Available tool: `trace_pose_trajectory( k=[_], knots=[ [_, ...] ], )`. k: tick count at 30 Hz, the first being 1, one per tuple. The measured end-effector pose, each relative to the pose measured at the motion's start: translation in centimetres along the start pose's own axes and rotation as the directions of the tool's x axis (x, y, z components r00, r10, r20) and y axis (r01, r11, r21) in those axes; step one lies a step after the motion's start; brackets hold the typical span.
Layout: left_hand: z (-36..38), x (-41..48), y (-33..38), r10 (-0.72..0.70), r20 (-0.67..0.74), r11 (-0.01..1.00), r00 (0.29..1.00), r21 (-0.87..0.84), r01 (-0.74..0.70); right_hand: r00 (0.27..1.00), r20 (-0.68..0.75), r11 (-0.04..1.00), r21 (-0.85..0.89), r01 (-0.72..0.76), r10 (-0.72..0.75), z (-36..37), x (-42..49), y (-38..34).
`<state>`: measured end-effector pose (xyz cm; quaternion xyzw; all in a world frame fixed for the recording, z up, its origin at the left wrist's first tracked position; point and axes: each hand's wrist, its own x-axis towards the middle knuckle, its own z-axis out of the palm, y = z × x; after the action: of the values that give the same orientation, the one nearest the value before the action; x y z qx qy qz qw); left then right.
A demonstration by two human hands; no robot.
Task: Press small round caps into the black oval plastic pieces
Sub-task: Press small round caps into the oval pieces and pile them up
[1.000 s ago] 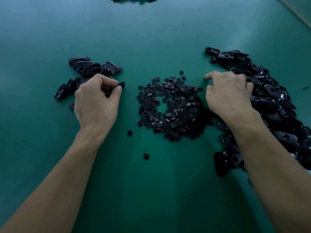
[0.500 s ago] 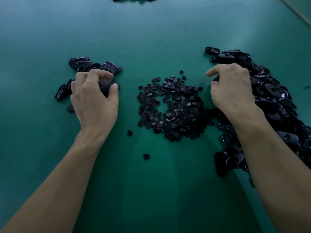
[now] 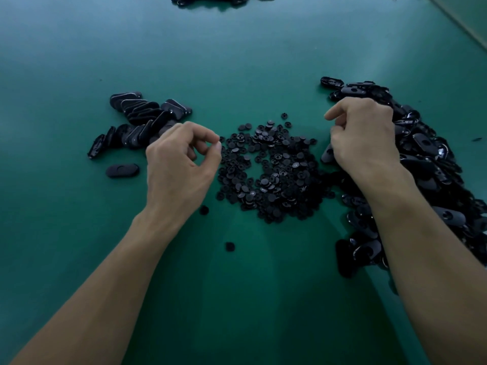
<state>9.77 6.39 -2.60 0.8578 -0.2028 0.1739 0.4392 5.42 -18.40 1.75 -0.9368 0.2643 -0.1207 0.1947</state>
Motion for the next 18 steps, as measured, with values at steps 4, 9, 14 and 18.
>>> trace_pose_trajectory(
  k=[4, 9, 14, 18],
  knots=[
    [0.0, 0.1, -0.2, -0.025, -0.005, 0.999, 1.000, -0.030, 0.025, 0.999, 0.043, 1.000, 0.002, -0.030, 0.030, 0.0, -0.2, 0.2],
    [0.1, 0.0, 0.2, -0.028, 0.012, 0.995, 1.000, -0.092, 0.029, 0.999, -0.029, 0.997, 0.065, 0.036, -0.034, -0.1, -0.4, -0.3],
    [0.2, -0.2, 1.0, 0.042, 0.043, 0.989, 0.998, -0.142, -0.036, 0.968, -0.079, 0.932, 0.262, 0.252, -0.240, -0.5, -1.2, -2.1],
    [0.3, -0.4, 1.4, 0.006, 0.082, 0.969, 0.997, -0.248, 0.015, 0.933, 0.014, 0.791, 0.535, 0.296, -0.359, -0.6, -2.5, -4.6]
  ],
)
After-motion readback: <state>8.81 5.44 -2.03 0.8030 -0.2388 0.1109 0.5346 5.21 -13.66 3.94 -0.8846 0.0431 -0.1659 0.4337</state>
